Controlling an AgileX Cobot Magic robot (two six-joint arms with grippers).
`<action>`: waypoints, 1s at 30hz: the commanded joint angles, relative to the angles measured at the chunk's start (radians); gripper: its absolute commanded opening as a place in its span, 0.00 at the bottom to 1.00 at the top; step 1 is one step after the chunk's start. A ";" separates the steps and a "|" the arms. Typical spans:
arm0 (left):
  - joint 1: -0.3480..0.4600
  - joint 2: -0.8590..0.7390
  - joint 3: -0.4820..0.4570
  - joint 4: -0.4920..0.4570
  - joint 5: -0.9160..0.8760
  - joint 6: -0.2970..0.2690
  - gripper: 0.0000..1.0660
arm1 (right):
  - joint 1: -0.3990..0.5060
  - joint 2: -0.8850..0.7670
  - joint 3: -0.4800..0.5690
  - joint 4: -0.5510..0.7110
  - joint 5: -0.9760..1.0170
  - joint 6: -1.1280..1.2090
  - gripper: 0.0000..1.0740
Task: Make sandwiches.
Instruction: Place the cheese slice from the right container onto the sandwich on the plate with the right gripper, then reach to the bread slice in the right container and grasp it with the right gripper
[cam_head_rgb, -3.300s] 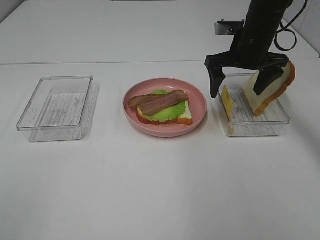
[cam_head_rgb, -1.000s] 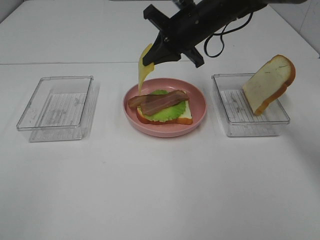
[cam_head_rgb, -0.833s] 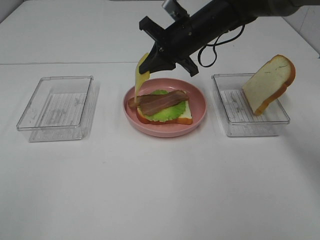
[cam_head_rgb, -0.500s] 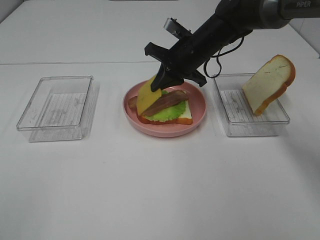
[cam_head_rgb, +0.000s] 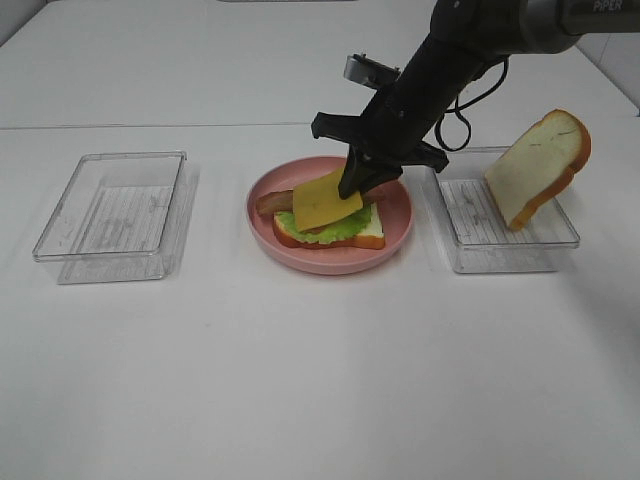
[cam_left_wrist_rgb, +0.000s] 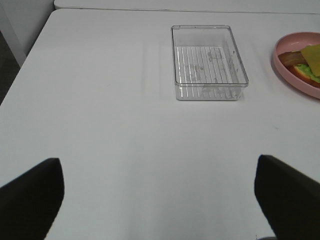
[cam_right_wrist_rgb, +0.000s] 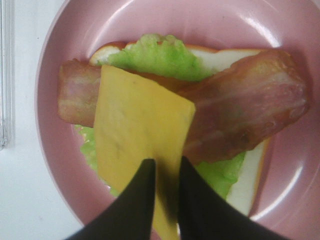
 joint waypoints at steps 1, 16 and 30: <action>0.003 -0.015 0.001 -0.005 -0.007 -0.005 0.92 | 0.004 -0.012 -0.004 -0.011 0.024 0.000 0.68; 0.003 -0.015 0.001 -0.005 -0.007 -0.005 0.92 | -0.002 -0.106 -0.204 -0.234 0.253 0.030 0.92; 0.003 -0.015 0.001 -0.005 -0.007 -0.005 0.92 | -0.276 -0.106 -0.315 -0.276 0.349 0.072 0.92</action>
